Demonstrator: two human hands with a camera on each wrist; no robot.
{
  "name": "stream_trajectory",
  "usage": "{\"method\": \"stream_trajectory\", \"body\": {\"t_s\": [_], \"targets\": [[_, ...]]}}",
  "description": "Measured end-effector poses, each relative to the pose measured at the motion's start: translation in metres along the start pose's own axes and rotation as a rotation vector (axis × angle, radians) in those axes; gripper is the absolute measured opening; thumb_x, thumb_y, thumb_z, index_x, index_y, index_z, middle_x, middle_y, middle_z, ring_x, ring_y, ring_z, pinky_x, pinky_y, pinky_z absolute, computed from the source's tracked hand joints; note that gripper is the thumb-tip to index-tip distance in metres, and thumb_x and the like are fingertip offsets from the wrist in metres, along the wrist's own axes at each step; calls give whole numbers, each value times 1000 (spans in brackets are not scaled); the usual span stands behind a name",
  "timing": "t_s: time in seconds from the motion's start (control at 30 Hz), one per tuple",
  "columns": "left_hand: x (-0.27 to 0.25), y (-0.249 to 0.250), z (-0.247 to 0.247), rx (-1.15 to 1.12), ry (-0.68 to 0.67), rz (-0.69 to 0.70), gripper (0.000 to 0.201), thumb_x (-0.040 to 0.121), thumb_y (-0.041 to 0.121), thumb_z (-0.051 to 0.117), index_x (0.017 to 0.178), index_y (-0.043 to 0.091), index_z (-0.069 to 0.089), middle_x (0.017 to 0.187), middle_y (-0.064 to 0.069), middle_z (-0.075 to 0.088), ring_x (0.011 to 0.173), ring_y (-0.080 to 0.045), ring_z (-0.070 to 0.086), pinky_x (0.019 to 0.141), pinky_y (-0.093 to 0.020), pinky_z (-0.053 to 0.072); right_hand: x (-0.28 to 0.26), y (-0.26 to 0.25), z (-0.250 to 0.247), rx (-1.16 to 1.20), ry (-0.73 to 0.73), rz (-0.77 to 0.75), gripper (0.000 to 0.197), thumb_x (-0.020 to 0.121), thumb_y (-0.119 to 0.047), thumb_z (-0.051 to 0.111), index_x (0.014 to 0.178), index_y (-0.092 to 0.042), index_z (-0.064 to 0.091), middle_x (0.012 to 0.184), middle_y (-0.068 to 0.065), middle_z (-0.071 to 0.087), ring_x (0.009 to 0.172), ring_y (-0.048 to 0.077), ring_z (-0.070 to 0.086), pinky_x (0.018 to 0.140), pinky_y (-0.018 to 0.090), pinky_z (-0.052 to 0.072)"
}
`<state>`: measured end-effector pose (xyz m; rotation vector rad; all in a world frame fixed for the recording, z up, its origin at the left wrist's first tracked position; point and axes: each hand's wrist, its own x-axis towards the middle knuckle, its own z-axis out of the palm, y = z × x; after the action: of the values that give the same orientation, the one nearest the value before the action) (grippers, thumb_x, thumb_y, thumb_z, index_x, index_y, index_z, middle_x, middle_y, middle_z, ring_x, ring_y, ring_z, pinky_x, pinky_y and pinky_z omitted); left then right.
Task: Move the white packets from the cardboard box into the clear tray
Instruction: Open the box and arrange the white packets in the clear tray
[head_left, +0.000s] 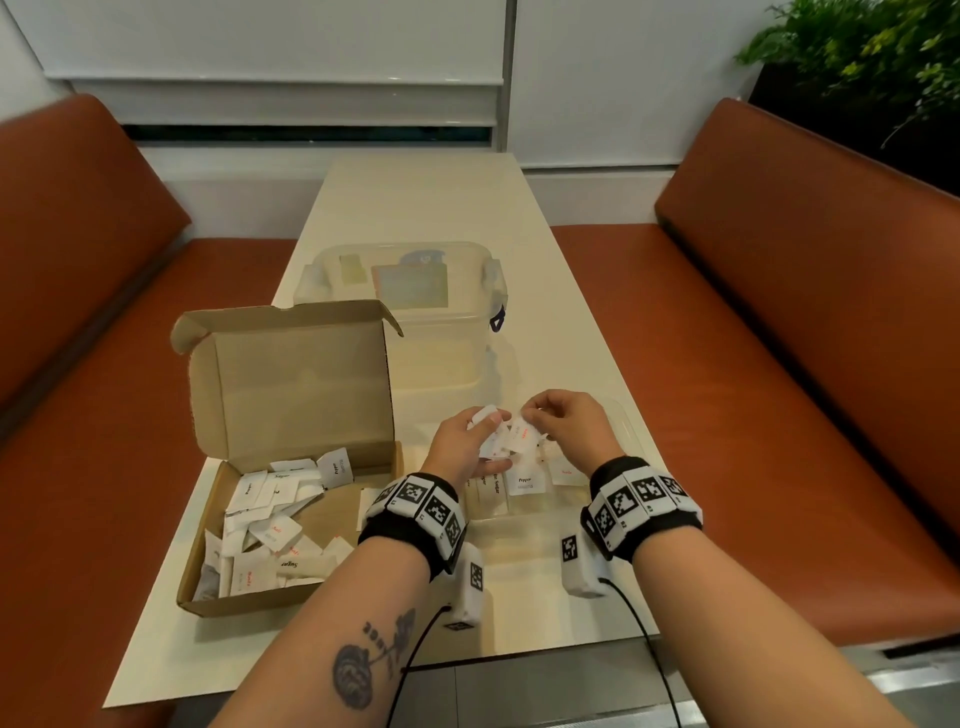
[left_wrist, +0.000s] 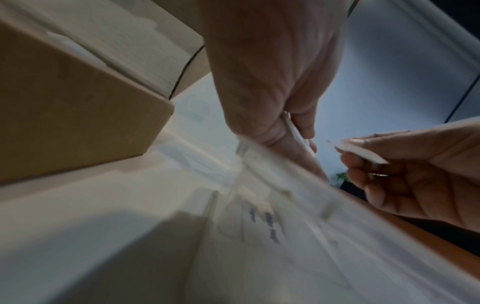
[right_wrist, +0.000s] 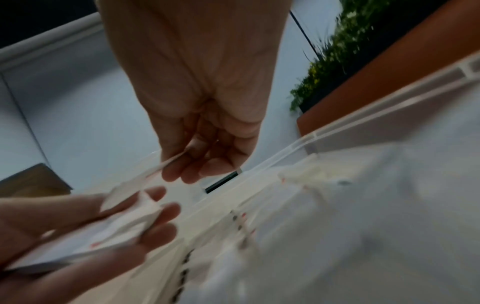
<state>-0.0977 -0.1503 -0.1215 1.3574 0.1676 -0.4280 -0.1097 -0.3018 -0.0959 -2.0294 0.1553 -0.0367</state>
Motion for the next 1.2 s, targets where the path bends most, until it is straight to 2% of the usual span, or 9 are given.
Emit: {"method": "stream_trajectory", "body": {"t_s": [0.1,0.3,0.47,0.6,0.67,0.8,0.93,1.1,1.2], "targets": [[-1,1,0,10,-34,-20,10,91,18,62,99,12,65,107,-12,58,95,-33,62,57,-27,59,3,-4,-4,-48,-43,-27,6,84,-10,68,86,-6,72,80,5,68,68,5,58,61,5,45],[0,1,-1,7,-40,-22,11,88,11,65,98,8,62,106,-16,59,94,-31,63,57,-27,59,4,-3,10,19,2,-6,6,79,-11,72,80,-10,66,74,7,67,67,14,60,68,25,50],[4,1,0,13,4,2,14,87,12,67,99,6,62,105,-16,57,98,-33,62,60,-28,60,2,7,13,92,-32,93,28,77,-30,77,78,-11,57,67,0,63,59,9,58,56,21,48],[4,0,1,17,25,2,22,89,13,64,108,3,59,112,-19,56,104,-38,61,61,-30,60,-1,12,9,143,-71,99,19,79,-16,75,72,-14,58,66,-2,63,62,9,59,55,17,48],[4,0,1,0,19,3,19,91,14,63,107,4,60,106,-17,59,96,-34,64,60,-30,60,0,12,2,167,-43,96,12,80,-12,73,75,-14,62,69,0,67,63,11,61,55,14,49],[3,-1,0,-26,-6,7,18,92,14,61,106,4,59,92,-14,66,74,-25,65,63,-32,59,6,16,-23,-147,21,39,9,85,-16,69,91,-12,73,80,-1,69,70,8,59,63,13,44],[2,0,2,-26,-4,16,13,92,14,60,102,5,60,90,-12,65,74,-26,64,69,-37,57,12,25,-37,-576,-117,104,14,85,-17,68,97,-12,74,100,3,71,88,16,63,83,28,50],[2,2,2,-30,-2,15,11,93,13,59,102,5,59,91,-14,65,76,-28,63,71,-39,57,6,33,-30,-640,-223,136,8,76,-15,77,77,-19,70,79,-7,65,75,10,59,68,18,43],[1,2,1,-27,1,16,11,93,13,59,101,6,60,91,-14,65,76,-28,63,72,-39,57,4,36,-28,-637,-243,120,10,75,-16,77,74,-22,69,77,-8,64,72,7,59,68,17,43]]}}
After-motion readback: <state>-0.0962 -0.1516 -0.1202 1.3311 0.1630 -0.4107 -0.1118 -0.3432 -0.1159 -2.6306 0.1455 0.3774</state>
